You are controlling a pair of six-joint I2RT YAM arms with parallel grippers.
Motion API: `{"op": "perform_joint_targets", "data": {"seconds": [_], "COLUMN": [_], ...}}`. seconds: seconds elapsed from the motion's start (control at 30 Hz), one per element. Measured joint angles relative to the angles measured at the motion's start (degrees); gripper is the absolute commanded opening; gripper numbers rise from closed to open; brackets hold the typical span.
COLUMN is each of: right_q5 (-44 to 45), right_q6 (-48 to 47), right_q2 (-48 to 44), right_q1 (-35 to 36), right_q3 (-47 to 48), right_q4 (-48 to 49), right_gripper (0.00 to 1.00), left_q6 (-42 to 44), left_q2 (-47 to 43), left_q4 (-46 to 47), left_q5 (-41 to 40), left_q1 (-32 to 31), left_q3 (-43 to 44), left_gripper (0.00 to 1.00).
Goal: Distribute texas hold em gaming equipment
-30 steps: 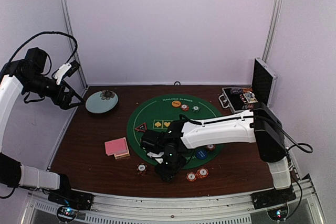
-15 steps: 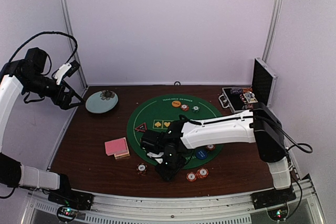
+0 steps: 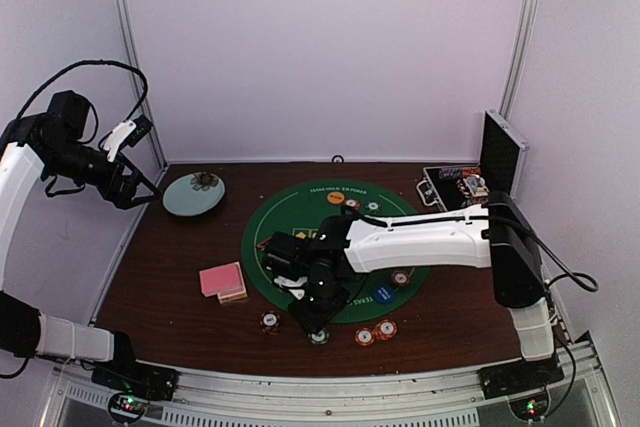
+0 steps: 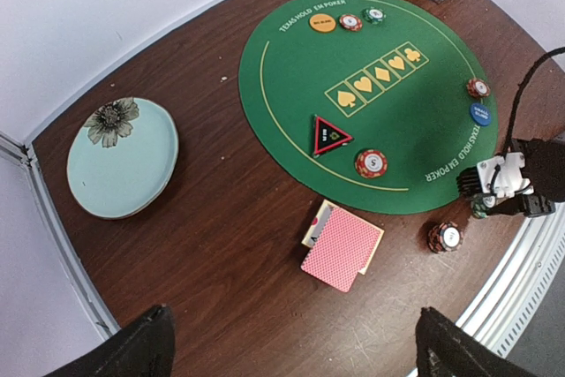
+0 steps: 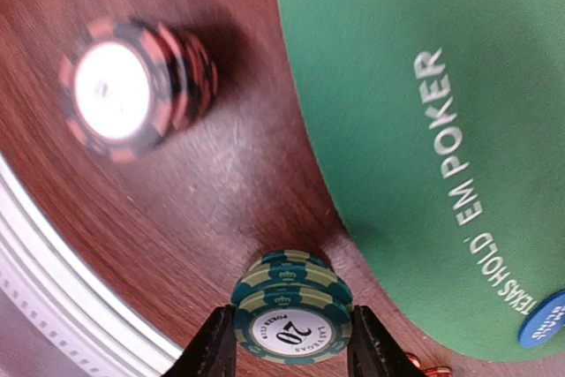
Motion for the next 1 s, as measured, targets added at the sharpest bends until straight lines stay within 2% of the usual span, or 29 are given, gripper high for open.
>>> {"op": "perform_joint_targets", "data": {"seconds": [0.3,0.53,0.77,0.9,1.0], "right_q5": [0.31,2.03,2.97,3.04,2.99], "right_q6": [-0.48,-2.08,-2.99,-2.89,-2.75], "right_q2": [1.62,11.52,19.06,20.06,20.24], "right_q1": [-4.26,-8.26,-10.32,-10.93,-11.17], "right_q3": [10.51,21.73,27.12,28.74,29.51], "right_q4": [-0.46,-0.31,-0.81,-0.48,0.17], "right_gripper": [0.18,0.18,0.2,0.24,0.31], "left_q6": [0.0,0.02,0.02,0.02,0.02], "left_q2": [0.0,0.0,0.0,0.07,0.13], "left_q4": [0.0,0.0,0.0,0.0,0.0], "left_q5": [-0.15,-0.24,-0.39,-0.39,-0.39], "left_q1": [0.0,0.0,0.0,0.0,0.0], "left_q3": [0.0,0.0,0.0,0.0,0.0], "left_gripper": [0.97,0.98,0.97,0.97,0.98]}}
